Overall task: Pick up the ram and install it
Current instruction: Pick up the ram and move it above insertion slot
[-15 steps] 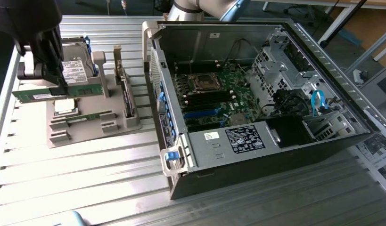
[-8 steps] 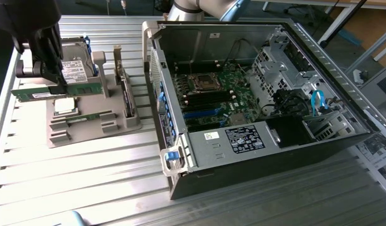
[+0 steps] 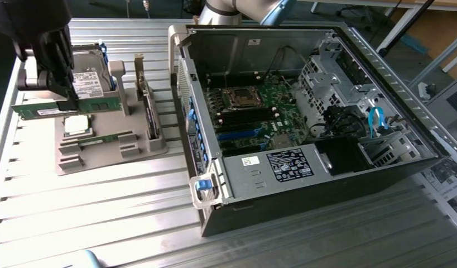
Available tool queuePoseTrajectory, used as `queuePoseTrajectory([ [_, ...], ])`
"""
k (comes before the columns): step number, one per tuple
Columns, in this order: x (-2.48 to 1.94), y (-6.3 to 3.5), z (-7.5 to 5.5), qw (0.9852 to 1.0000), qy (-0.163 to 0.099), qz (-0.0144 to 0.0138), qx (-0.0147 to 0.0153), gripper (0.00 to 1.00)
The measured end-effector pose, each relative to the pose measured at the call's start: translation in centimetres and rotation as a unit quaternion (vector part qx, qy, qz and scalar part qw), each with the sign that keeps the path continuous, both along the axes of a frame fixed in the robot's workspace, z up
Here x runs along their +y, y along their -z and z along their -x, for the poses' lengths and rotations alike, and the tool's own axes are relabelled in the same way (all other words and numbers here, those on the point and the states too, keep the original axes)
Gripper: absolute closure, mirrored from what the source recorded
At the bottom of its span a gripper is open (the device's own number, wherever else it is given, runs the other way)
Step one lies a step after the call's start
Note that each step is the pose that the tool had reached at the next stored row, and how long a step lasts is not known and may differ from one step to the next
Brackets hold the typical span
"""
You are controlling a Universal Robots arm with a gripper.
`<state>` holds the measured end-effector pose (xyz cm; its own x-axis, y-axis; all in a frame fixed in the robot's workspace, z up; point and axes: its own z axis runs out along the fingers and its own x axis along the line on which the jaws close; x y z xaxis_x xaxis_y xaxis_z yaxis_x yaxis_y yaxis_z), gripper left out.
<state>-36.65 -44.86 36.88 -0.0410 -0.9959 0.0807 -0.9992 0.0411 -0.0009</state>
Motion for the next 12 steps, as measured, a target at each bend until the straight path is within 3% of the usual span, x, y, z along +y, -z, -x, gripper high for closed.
queuePoseTrajectory([
  [12,-0.05,-0.34,0.0,1.0,0.002,0.0001,0.0,0.86],
])
